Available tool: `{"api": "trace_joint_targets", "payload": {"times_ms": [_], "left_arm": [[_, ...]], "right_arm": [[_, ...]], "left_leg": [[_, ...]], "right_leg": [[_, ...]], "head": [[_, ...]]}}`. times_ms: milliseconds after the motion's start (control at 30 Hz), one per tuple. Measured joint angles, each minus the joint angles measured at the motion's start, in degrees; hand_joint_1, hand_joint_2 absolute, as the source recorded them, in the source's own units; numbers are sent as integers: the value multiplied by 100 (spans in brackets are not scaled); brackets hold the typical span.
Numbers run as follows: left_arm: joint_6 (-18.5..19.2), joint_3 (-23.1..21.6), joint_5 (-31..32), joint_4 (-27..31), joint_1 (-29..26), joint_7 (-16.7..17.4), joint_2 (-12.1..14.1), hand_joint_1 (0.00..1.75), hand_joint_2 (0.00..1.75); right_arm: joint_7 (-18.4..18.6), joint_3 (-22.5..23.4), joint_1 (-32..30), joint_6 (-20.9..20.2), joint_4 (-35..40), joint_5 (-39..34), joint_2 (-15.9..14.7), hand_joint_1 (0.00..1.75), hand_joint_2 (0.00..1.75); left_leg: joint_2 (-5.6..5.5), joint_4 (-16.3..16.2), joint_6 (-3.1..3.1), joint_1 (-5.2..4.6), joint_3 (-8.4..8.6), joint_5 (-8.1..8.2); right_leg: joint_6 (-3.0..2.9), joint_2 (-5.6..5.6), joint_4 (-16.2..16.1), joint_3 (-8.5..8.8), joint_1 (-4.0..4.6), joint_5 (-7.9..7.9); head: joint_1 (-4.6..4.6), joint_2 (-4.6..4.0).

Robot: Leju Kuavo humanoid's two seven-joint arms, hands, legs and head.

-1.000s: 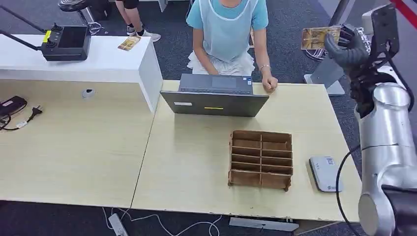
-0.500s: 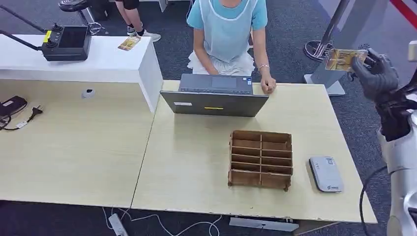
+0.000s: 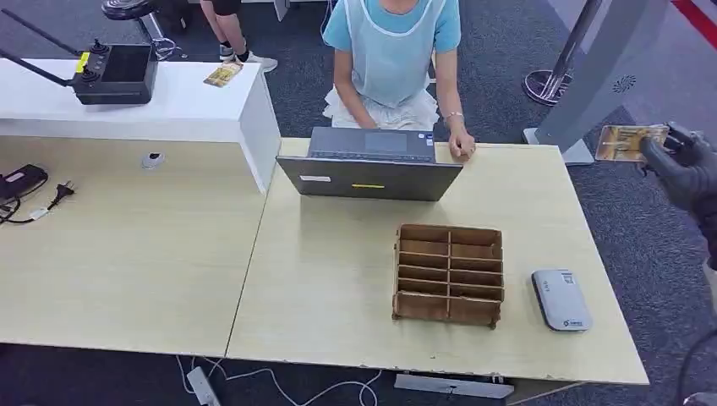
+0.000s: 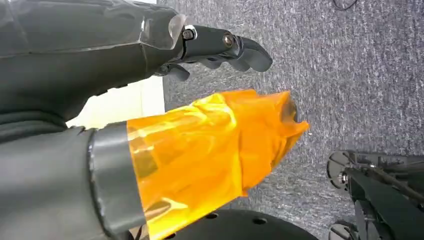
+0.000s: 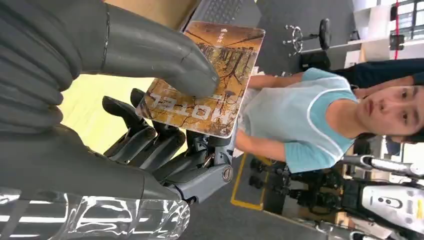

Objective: Pass the card to the sensor for recognition and then transmit it.

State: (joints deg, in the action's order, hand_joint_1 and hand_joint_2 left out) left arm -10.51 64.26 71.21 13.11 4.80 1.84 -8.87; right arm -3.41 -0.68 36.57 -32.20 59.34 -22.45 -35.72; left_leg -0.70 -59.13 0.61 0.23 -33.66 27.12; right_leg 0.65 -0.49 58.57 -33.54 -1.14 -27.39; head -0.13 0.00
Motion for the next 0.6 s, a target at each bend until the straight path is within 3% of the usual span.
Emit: {"api": "trace_joint_targets", "payload": {"times_ms": [67,267,400,600], "left_arm": [[0,2,-4,0,0,-4,0,0,0],[-2,2,-4,0,0,-4,0,0,0],[-9,4,-5,0,1,-20,9,0,0],[-13,4,4,0,1,-39,15,0,0]], "right_arm": [[-11,0,-111,-66,-2,-52,-138,175,175],[-13,0,-125,-74,-2,-59,-157,175,175],[-207,9,-808,-175,-28,-122,-651,175,175],[-284,15,-1200,-138,-39,-11,-712,175,175]], "left_leg": [[1,0,0,0,0,0],[1,0,0,0,0,0],[2,0,-4,0,1,3],[3,1,-4,0,1,3]], "right_leg": [[0,1,0,0,0,0],[0,1,0,0,0,0],[0,3,0,0,0,0],[0,4,0,0,1,0]], "head": [[0,0],[0,0],[0,0],[-2,0]]}}
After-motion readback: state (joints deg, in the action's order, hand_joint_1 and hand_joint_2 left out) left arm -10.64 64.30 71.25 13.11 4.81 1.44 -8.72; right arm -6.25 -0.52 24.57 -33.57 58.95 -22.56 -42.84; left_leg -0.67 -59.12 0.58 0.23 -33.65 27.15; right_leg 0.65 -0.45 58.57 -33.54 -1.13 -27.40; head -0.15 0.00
